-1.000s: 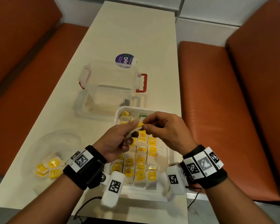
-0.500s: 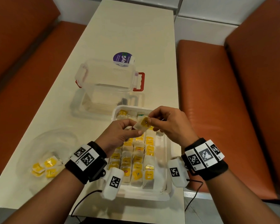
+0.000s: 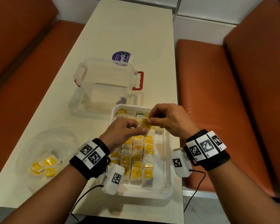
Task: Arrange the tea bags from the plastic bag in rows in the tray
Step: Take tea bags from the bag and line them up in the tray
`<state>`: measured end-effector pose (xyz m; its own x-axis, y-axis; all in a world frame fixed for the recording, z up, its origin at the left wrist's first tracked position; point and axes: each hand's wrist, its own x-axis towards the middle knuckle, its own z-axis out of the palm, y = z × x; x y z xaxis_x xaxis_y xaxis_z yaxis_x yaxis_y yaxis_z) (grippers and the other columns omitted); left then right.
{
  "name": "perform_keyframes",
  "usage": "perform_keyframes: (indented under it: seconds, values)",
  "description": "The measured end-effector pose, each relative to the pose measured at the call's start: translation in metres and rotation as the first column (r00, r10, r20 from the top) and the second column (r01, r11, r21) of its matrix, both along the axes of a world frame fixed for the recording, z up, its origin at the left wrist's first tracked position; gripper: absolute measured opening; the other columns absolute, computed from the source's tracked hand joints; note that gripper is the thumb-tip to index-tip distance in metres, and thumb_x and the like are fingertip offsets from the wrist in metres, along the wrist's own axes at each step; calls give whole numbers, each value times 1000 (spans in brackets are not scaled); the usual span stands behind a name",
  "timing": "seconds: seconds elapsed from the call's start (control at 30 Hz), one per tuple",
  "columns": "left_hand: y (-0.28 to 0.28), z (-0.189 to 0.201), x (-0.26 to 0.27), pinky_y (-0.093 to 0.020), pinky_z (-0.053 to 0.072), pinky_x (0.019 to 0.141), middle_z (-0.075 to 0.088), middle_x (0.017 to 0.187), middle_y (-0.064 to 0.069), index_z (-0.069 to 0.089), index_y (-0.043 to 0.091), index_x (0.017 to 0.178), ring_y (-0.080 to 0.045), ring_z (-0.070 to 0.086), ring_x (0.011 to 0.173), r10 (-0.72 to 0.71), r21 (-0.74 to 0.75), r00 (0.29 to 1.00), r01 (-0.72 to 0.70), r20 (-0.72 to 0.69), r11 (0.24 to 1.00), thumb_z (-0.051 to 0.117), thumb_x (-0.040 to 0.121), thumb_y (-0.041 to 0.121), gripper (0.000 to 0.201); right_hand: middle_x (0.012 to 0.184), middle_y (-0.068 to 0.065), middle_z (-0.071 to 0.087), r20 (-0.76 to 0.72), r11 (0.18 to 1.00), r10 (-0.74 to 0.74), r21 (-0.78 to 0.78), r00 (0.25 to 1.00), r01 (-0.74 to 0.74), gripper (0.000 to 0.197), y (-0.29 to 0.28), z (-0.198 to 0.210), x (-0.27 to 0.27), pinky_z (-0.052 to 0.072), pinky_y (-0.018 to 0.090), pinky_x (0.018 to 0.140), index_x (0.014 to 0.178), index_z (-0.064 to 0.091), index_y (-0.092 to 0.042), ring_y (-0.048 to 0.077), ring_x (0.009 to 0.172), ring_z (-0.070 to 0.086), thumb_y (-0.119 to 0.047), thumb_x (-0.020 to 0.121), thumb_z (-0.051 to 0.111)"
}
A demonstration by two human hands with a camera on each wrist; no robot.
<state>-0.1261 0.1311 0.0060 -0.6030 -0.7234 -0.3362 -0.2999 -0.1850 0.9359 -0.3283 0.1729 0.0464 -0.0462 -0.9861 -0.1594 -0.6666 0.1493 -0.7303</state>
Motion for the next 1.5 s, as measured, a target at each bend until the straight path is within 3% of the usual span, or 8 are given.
perform_keyframes:
  seconds: [0.23,0.3,0.37,0.47,0.63,0.9,1.17,1.5]
  values:
    - [-3,-11,5,-39,53,91,74,93,12,79,26,89,-8,66,94,62,-40,988,-57,143,998,82,78,42,19,73,-8,71,-19,1000,-5,20,1000,5,11,-1,-4,-8,54,29,64,82,73,-26,1,62,60,-35,82,81]
    - [-5,-10,9,-31,52,83,74,101,11,77,29,96,-4,66,95,135,-46,982,-130,135,991,78,82,43,21,71,-9,69,-65,999,-22,22,998,23,12,-1,-7,-15,53,31,64,83,73,-28,3,62,59,-37,83,80]
    - [-5,-7,14,-18,45,66,71,99,13,74,25,102,9,61,77,173,-42,977,-170,123,985,72,88,40,20,74,-10,68,-157,999,-41,23,987,45,12,-1,-13,-24,51,33,62,83,71,-30,6,69,59,-40,84,78]
    - [-5,-3,21,-10,37,50,64,84,14,72,19,107,7,52,55,202,8,975,-203,95,979,66,95,32,19,78,-14,66,-353,994,4,104,936,35,10,2,-20,-32,46,29,61,85,69,-34,6,74,59,-43,86,74]
    - [1,1,30,-22,41,55,66,91,-1,73,24,110,-17,50,69,246,156,966,-256,81,954,54,101,17,22,81,-15,67,-496,952,169,306,852,-11,9,3,-36,-35,49,29,63,82,66,-35,10,80,63,-40,85,73]
    - [0,2,44,-25,47,59,67,97,-3,70,22,111,-10,59,67,285,147,955,-294,84,944,41,93,-4,43,85,-9,64,-711,968,196,250,675,-19,8,-12,-62,-26,32,23,53,93,66,-36,18,74,58,-32,91,60]
    - [-4,-3,51,-26,51,65,64,87,-4,67,24,112,-8,68,74,260,127,962,-269,85,955,43,93,-8,45,83,-6,63,-721,977,165,215,672,-9,12,-17,-75,-27,34,27,57,99,58,-36,22,74,61,-27,91,58]
    - [-3,0,46,-25,55,66,65,104,-14,66,23,115,-15,72,83,205,157,978,-209,43,965,45,94,-9,44,87,-8,64,-715,977,164,215,679,-10,7,-17,-73,-24,28,25,53,95,57,-31,20,77,61,-27,90,59]
